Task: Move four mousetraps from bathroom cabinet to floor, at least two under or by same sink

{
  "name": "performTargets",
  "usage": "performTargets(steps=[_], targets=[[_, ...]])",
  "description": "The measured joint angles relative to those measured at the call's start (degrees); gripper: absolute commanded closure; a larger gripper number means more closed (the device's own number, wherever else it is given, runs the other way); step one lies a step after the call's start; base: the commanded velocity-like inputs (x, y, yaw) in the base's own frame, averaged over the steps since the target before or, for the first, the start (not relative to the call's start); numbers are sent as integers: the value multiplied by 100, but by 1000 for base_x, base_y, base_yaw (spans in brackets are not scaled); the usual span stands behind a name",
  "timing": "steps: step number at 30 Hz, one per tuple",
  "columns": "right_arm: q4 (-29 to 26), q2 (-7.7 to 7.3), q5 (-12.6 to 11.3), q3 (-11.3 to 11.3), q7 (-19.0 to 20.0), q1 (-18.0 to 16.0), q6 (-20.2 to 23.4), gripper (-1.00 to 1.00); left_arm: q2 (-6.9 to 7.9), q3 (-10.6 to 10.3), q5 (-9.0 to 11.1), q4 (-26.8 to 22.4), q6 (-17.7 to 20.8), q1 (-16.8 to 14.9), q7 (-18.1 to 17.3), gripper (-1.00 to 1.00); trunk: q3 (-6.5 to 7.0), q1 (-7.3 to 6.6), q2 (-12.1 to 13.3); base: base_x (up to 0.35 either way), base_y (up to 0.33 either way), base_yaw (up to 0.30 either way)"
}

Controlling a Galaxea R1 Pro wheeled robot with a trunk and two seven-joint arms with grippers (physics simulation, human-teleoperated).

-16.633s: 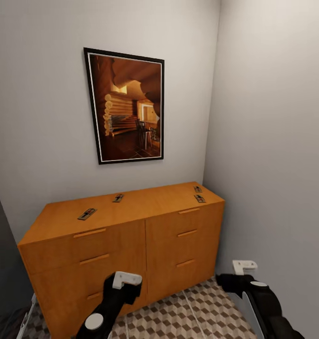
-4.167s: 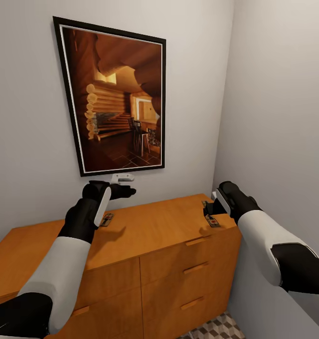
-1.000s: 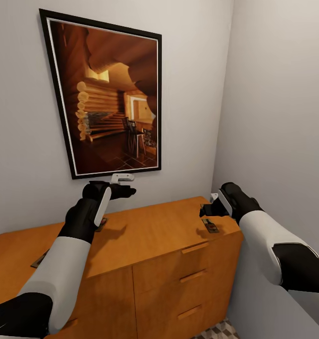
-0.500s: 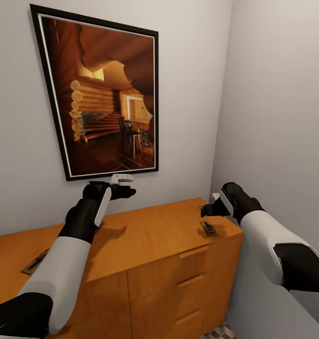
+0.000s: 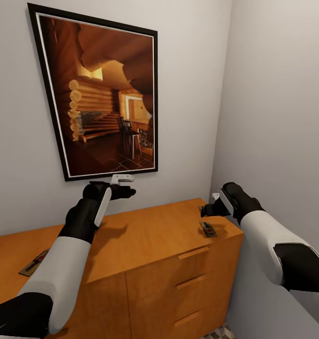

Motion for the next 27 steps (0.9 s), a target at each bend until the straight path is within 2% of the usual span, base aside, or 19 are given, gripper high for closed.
performTargets(steps=[27], targets=[[36, 75, -38, -14, 23, 3, 0, -100, -8, 0, 9, 1, 0, 4, 0, -100, 0, 0, 0, 0, 0, 0]])
